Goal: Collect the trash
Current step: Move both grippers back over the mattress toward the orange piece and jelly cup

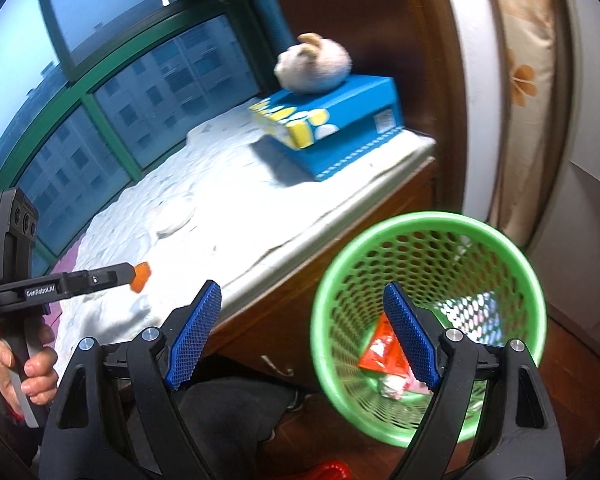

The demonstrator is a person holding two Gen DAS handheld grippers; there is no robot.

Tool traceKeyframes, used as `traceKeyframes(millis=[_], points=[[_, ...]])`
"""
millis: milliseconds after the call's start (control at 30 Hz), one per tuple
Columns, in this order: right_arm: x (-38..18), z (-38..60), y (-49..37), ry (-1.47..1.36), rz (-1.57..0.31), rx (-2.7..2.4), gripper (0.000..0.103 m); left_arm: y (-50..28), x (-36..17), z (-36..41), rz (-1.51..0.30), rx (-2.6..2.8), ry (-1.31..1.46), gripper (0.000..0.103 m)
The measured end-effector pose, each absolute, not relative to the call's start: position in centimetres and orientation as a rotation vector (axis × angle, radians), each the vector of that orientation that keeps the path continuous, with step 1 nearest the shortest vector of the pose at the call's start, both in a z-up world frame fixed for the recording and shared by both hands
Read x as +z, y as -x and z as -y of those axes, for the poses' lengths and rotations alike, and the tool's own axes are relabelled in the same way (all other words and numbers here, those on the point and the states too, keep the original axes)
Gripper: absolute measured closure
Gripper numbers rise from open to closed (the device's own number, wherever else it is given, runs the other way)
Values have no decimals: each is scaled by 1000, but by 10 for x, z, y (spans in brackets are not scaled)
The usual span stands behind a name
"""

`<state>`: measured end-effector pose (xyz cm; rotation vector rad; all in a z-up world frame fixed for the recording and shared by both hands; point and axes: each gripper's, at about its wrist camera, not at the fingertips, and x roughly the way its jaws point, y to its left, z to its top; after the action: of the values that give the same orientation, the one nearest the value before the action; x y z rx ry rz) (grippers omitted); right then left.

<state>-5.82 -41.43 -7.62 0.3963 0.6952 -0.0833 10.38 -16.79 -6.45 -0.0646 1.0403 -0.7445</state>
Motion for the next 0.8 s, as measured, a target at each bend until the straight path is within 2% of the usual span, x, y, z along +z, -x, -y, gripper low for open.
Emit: traceKeyframes(millis=[267, 700, 800], points=[[-76, 362, 17, -338, -728, 36, 20, -127, -59, 83, -1003, -568, 134, 67], [-78, 277, -41, -262, -774, 215, 21, -144, -64, -43, -965, -343, 186, 60], [-82, 257, -53, -243, -791, 246, 23, -147, -70, -64, -976, -309, 182, 60]])
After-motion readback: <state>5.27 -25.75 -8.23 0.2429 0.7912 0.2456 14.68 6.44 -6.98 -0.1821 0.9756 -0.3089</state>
